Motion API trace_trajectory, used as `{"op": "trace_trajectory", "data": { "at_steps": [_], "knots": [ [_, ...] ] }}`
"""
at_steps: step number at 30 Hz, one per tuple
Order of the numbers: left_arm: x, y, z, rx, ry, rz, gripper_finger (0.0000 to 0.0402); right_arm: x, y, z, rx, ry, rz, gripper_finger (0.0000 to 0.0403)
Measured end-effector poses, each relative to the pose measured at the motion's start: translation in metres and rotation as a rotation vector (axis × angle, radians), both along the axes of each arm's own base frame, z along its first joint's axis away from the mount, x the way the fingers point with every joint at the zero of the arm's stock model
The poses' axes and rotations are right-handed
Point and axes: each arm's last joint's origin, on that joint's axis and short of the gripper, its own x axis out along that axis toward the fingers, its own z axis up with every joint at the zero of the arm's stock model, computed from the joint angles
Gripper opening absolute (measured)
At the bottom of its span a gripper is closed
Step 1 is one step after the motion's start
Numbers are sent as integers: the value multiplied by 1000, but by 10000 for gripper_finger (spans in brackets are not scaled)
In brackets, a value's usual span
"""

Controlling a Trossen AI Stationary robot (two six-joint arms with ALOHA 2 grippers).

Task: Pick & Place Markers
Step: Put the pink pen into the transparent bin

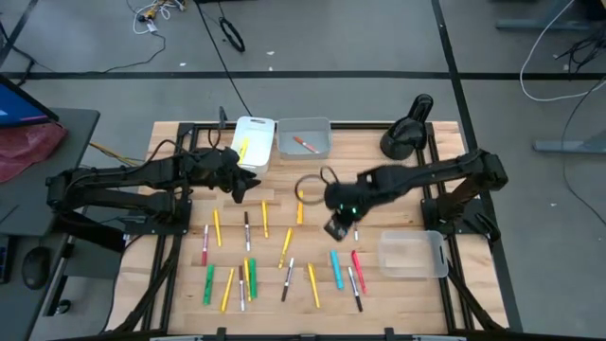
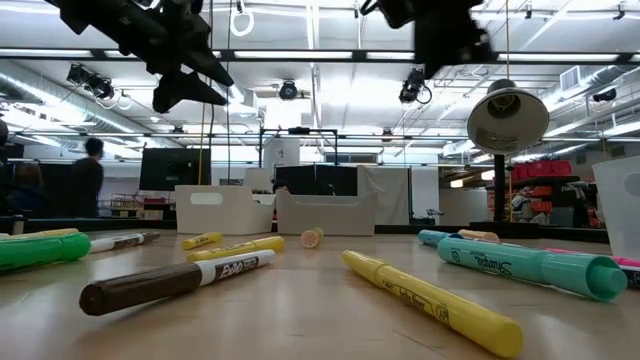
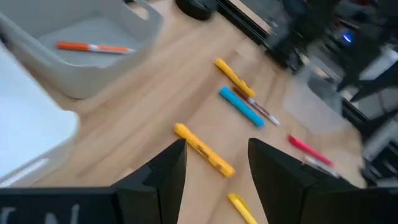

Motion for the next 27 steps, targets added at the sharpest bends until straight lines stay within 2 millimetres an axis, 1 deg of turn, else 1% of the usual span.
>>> {"op": "trace_trajectory", "data": {
  "at_steps": [3, 7, 9, 11, 14, 17, 21, 23, 27],
  "knots": [
    [0, -1, 0, -14, -2, -42, 178, -3, 21, -10, 47, 97, -11, 159],
    [0, -3, 0, -39, -6, -86, 178, -2, 40, -27, 80, 199, -34, 222],
    [0, -4, 0, -77, -11, -112, 178, 2, 47, -37, 74, 232, -35, 244],
    [0, -5, 0, -126, -16, -130, 178, 6, 53, -49, 51, 270, -34, 258],
    [1, -8, 0, -175, -21, -156, 178, 12, 58, -68, 20, 328, -31, 266],
    [2, -14, 0, -216, -22, -165, 178, 16, 59, -90, 2, 367, -35, 265],
    [1, -27, 3, -304, -40, -189, 178, 11, 58, -114, 2, 393, -85, 256],
    [0, -36, 6, -341, -57, -211, 178, 7, 58, -120, 1, 405, -118, 250],
    [-8, -54, 10, -423, -61, -254, 178, 3, 64, -121, -13, 395, -130, 242]
  ]
}}
